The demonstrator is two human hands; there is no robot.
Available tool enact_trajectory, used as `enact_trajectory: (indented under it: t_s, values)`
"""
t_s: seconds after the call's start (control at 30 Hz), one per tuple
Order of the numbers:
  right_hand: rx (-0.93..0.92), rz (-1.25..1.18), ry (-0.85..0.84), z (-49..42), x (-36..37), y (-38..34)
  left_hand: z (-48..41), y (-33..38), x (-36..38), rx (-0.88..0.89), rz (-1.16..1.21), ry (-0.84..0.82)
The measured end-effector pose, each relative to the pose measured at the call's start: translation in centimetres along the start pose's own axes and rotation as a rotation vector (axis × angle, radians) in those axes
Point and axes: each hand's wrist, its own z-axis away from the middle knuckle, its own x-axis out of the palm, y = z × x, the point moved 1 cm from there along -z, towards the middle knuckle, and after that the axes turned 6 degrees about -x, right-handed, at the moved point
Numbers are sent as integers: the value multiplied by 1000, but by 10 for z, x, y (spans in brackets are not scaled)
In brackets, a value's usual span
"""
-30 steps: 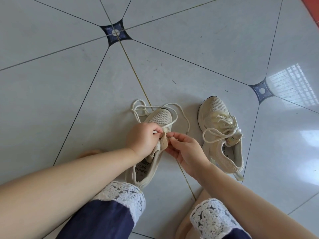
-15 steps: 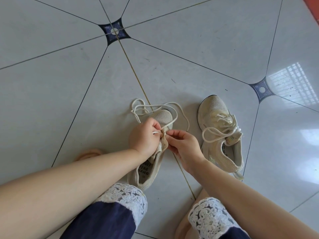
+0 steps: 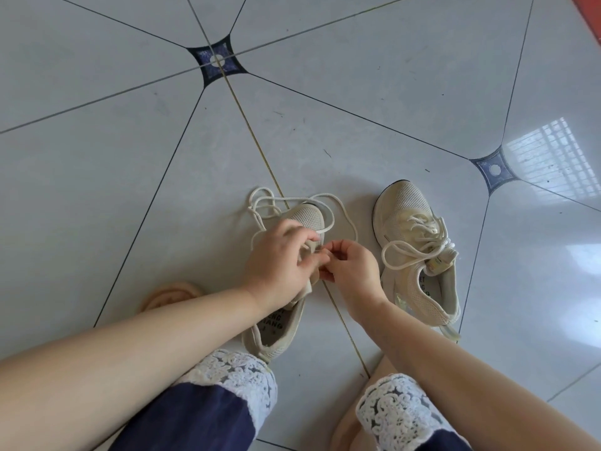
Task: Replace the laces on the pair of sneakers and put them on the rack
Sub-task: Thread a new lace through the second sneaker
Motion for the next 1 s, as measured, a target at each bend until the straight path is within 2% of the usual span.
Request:
enact_trajectory:
  t_s: [0.03,0.1,0.23,0.4,0.5,0.6,0.7,0.8,0.9,1.0]
  values:
    - [-8,20,3,1,0,-1,-3,2,-1,63,-98,-25]
    - [-31,57,14,2,-3,-3,-9,4,-4,66,-224,-76]
    - [-125,69,118,4,-17,-18,-11,3,-7,87,-309,-25]
    - [-137,-428,137,7,-53,-61,-12,1,-13,121,-337,-32]
    - [-294,-596,269,8,-104,-108,-11,1,-14,135,-366,-39]
    - [-453,-297,371,7,-139,-140,-10,0,-15,147,-357,-35]
    - [-427,-443,302,7,-141,-144,-10,-1,-15,151,-358,-37]
    - [-437,-336,267,10,-138,-151,-8,-5,-12,147,-345,-52]
    - [-286,23,193,5,-101,-117,-6,-10,-10,119,-345,-85]
    - [-208,460,-44,0,-42,-61,-4,-10,-9,125,-320,-95]
